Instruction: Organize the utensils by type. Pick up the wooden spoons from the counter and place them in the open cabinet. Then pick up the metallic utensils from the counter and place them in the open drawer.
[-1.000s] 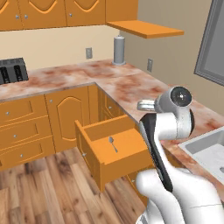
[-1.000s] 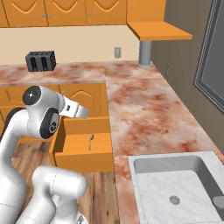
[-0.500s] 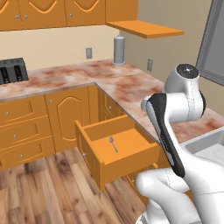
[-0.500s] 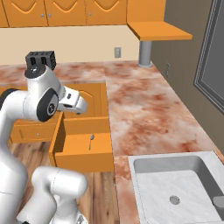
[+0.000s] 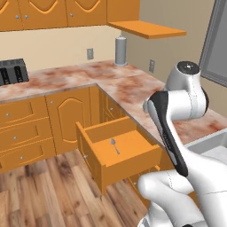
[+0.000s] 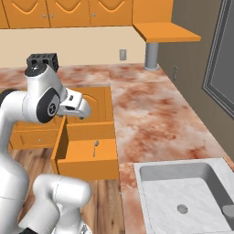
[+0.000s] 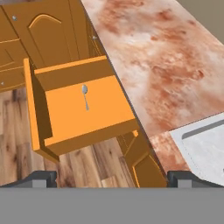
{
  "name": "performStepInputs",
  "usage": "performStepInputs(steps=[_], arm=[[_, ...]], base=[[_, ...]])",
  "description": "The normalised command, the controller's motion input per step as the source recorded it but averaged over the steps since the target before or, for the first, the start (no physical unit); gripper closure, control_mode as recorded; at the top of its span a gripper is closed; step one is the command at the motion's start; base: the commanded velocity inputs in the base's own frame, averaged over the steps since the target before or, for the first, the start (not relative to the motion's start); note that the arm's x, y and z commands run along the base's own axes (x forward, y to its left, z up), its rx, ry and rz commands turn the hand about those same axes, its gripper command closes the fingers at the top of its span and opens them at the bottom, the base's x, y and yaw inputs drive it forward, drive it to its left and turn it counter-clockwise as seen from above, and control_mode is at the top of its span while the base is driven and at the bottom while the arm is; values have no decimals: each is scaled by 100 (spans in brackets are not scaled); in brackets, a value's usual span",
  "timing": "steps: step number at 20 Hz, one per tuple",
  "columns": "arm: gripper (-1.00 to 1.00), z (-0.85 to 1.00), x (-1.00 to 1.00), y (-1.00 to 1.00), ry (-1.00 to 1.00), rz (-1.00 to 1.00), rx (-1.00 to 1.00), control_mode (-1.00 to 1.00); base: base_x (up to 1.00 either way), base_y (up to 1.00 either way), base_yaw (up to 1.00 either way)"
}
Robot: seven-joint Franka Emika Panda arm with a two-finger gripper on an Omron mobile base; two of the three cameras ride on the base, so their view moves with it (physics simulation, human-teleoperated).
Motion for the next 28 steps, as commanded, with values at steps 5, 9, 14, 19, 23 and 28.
performStepInputs(steps=[5,9,14,19,23,28], arm=[[-100,-3,-9,0,1,0,0,-100],[-100,0,0,0,0,0,0,100],[-100,0,0,0,0,0,0,100],[-100,0,0,0,0,0,0,100],[-100,0,0,0,0,0,0,100],[-100,0,0,0,0,0,0,100]], base=[[0,0,0],[-48,7,1],[-60,25,2],[-48,47,9],[-52,52,20],[-90,28,15]])
